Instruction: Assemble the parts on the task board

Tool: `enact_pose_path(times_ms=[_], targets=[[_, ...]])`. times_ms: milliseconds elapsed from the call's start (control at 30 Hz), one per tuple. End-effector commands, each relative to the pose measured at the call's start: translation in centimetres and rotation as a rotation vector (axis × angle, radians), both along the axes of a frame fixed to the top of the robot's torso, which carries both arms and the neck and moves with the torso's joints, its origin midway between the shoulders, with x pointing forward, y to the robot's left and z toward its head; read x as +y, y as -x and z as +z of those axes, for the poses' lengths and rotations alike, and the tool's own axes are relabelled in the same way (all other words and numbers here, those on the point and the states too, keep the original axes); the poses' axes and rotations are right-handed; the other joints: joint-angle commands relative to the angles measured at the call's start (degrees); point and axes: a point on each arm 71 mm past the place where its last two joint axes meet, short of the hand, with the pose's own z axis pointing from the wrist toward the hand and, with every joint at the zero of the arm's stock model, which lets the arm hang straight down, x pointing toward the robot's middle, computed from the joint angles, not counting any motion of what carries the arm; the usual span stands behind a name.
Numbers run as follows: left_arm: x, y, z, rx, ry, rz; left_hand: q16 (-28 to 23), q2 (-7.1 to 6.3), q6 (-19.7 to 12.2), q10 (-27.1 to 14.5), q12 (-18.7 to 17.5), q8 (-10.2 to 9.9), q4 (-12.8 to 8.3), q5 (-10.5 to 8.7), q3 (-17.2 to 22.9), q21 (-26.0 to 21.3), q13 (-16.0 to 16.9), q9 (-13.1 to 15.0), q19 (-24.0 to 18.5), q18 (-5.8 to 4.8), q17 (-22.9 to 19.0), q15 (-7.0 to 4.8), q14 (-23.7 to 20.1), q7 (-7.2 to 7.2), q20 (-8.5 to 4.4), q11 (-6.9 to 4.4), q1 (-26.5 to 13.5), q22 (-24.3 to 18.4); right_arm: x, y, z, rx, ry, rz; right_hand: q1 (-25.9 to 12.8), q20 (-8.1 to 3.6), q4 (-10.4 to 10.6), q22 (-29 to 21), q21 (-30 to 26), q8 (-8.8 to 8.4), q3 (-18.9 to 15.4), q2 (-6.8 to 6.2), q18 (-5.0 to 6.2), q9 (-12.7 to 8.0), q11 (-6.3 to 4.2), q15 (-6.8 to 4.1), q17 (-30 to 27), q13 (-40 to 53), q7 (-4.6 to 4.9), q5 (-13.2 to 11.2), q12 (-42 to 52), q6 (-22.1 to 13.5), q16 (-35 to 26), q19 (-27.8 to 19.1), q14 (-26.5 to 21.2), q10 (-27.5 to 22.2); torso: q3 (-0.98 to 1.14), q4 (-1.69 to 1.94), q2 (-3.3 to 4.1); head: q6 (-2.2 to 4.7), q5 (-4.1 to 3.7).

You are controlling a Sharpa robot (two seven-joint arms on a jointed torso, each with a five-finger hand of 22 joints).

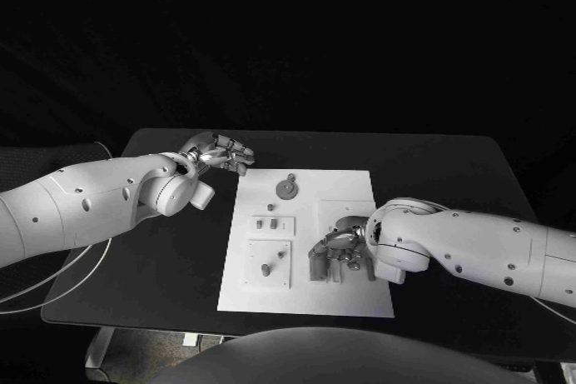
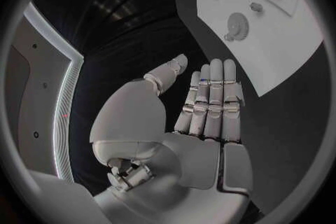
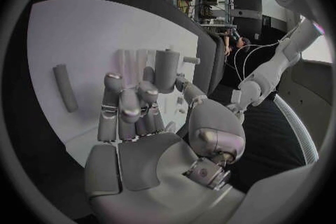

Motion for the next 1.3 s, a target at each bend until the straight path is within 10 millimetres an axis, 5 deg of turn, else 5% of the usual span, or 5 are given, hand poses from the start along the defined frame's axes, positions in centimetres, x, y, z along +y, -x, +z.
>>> enact_pose_path(times_ms=[33,867,967,1300], targets=[[-0.21,0.02,0.09,0.001,0.011,-0.013,-0.32,0.15,-0.54,0.23,-0.12,0.32,0.33,0.33,0.06,-0.4,-0.08,-0.09,-0.03,1.03,0.06,0.26,0.24,0.03,0.07,0.17,-0.66,0.07,0.04,0.32,-0.31,0.015,0.023,0.031,-0.15,-0.35,0.38,1.01,0.28,-0.49,0.05,-1.0,0.38,0.07,0.15,0.05,-0.2,-0.09,0.27,-0.83,0.18,-0.33,-0.2,0.1,-0.54,-0.42,-0.01,0.01,0.0,0.0,-0.01],[-0.03,0.07,0.1,0.001,0.009,-0.01,-0.48,0.13,-0.55,0.2,-0.13,0.33,0.39,0.33,0.04,-0.46,-0.1,-0.12,-0.07,1.04,0.24,0.28,0.23,0.03,0.09,0.18,-0.68,0.11,-0.18,0.04,-0.23,-0.036,0.054,0.052,-0.06,-0.3,0.48,0.98,0.17,-0.74,0.71,-3.94,0.38,0.24,0.4,0.25,-0.46,-0.11,0.54,-2.53,0.24,-1.08,-0.37,-0.17,-1.13,-1.06,0.03,0.0,0.0,0.0,0.0],[-0.01,0.06,0.1,0.001,0.009,-0.009,-0.49,0.13,-0.55,0.2,-0.13,0.33,0.4,0.32,0.04,-0.46,-0.1,-0.12,-0.08,1.04,0.26,0.28,0.23,0.03,0.09,0.18,-0.69,0.12,-0.09,0.07,-0.2,-0.04,0.052,0.056,-0.2,-0.34,1.24,0.94,0.1,-0.75,1.19,-4.79,0.38,0.35,0.41,0.26,-0.45,-0.14,0.55,-5.65,0.3,-1.23,-0.38,-0.19,-1.19,-1.2,0.01,-0.02,-0.01,0.0,0.04],[0.01,0.07,0.09,0.002,0.009,-0.009,-0.54,0.12,-0.56,0.19,-0.13,0.34,0.42,0.32,0.03,-0.48,-0.11,-0.13,-0.08,1.04,0.32,0.29,0.23,0.04,0.1,0.19,-0.7,0.13,-0.08,-0.04,-0.11,-0.059,0.042,0.047,-0.27,-0.49,3.78,0.91,-0.02,-0.89,2.84,-7.3,0.38,0.59,0.48,0.28,-0.43,-0.24,0.64,-10.11,0.47,-1.69,-0.4,-0.21,-1.3,-1.41,-0.01,0.01,-0.01,0.0,0.08]])
